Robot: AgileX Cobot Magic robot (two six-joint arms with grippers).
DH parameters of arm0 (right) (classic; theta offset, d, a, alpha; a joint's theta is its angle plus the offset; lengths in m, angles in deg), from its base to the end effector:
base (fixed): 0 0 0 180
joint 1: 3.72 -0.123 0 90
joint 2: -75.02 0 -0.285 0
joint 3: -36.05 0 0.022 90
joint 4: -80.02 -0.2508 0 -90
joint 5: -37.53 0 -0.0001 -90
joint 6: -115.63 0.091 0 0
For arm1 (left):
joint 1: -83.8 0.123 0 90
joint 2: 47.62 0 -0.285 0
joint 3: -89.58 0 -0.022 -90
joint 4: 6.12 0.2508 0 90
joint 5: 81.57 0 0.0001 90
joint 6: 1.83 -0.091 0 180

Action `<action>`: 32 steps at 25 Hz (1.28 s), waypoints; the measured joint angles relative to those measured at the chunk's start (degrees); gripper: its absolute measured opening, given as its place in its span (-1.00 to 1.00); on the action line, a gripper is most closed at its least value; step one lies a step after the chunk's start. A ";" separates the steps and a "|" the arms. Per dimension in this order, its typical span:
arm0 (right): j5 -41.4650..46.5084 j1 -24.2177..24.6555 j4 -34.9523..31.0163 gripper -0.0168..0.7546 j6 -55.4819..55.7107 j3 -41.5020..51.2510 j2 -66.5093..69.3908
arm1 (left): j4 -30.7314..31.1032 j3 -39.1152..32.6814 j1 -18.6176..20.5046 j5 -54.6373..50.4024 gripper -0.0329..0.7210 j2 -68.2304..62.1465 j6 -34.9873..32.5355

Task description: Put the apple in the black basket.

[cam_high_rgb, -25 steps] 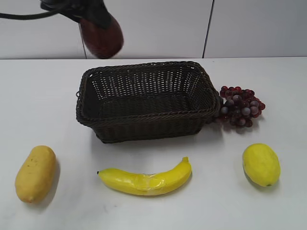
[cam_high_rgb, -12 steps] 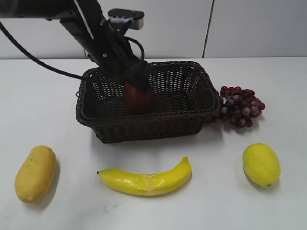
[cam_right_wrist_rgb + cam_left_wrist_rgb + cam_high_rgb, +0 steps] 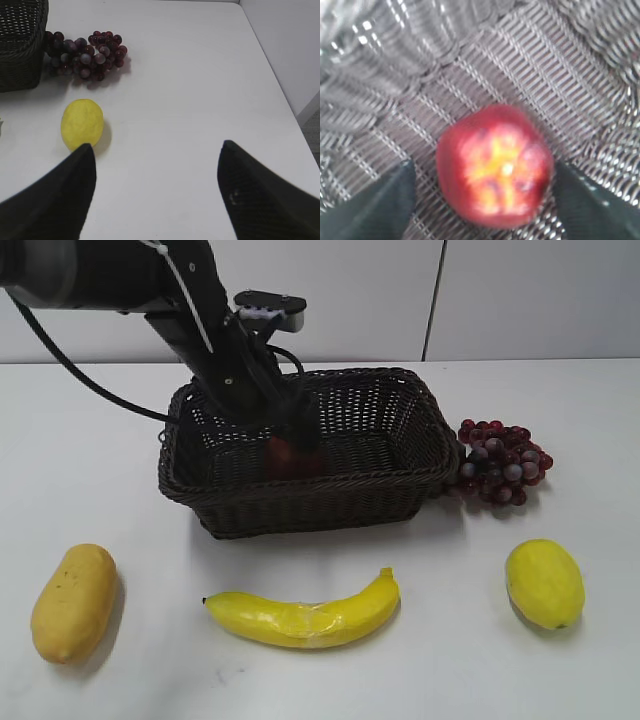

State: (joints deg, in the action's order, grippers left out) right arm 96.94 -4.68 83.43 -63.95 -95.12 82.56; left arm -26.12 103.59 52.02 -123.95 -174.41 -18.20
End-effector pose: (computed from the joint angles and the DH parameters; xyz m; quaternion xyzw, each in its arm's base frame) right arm -0.0040 -0.0047 0.2781 -0.0032 0.8466 -0.0233 0.5316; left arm 0.3715 -0.2549 0.1952 0.3009 0.9189 -0.1690 0.1909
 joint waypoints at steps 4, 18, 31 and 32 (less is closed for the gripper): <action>0.00 0.00 0.00 0.52 0.00 0.00 0.00 | 0.75 0.10 0.00 0.11 0.91 3.42 0.00; 0.00 0.00 0.00 0.52 0.00 0.00 0.00 | 8.23 4.51 14.89 -20.60 0.81 20.92 6.13; 0.00 0.00 0.00 0.52 0.00 0.00 0.00 | 9.38 -8.45 29.02 -27.20 0.65 35.87 8.62; 0.00 0.00 0.00 0.52 0.00 0.00 0.00 | 9.43 -10.69 29.02 -27.28 0.65 38.86 8.62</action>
State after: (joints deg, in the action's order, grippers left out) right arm 96.94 -4.68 83.43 -63.95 -95.12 82.56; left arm -16.69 92.90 81.03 -151.24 -135.55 -9.58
